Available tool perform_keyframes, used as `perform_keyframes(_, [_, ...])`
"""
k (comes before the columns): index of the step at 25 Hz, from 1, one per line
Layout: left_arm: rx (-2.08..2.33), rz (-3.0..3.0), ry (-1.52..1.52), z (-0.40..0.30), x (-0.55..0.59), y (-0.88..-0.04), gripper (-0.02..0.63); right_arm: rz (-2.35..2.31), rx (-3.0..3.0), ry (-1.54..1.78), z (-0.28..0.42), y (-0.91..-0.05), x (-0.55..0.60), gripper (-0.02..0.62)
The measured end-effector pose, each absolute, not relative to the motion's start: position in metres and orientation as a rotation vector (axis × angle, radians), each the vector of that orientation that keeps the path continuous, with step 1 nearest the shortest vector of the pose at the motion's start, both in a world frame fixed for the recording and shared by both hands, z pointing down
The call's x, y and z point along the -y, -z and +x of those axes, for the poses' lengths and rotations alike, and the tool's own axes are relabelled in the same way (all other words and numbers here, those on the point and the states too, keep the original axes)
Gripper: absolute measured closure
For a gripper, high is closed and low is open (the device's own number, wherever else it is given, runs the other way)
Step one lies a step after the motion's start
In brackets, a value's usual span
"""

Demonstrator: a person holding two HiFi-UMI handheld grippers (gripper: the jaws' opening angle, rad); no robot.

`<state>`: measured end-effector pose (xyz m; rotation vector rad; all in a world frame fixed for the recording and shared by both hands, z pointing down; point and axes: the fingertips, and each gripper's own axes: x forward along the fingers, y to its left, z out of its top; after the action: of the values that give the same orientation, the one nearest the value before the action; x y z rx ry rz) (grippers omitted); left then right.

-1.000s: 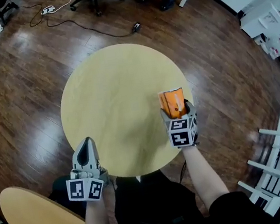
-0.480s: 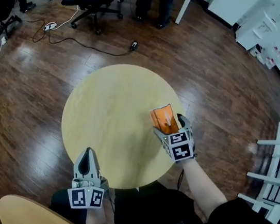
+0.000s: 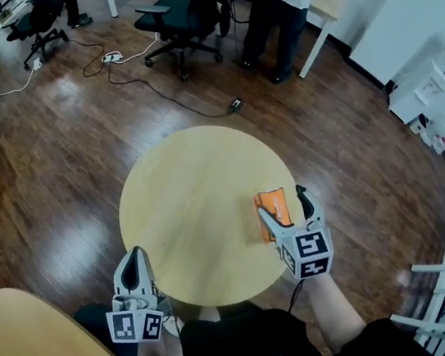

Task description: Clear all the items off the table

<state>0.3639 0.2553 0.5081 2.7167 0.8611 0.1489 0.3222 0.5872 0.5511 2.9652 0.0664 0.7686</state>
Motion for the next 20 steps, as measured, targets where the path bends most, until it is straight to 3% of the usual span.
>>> perform_keyframes(1, [-0.819, 2.736, -0.120, 0.362, -0.245, -0.501, 0.606, 2.969, -0.049, -0.707, 0.331, -0.543, -0.583, 0.191])
perform_keyframes(3, [-0.742, 2.779, -0.056, 0.356, -0.222, -0.482, 0.606, 2.989, -0.017, -0.583, 0.347, -0.522, -0.568, 0.200])
perform_keyframes(10, [-0.655, 2.808, 0.119, 0.317, -0.138, -0.412, 0.606, 3.052, -0.092, -0.194, 0.338, -0.443, -0.501, 0.579])
perform_keyframes(20, [-0.613, 2.730, 0.266, 0.236, -0.063, -0.362, 0.606, 3.121, 0.032, 0.006, 0.263, -0.373, -0.429, 0.592])
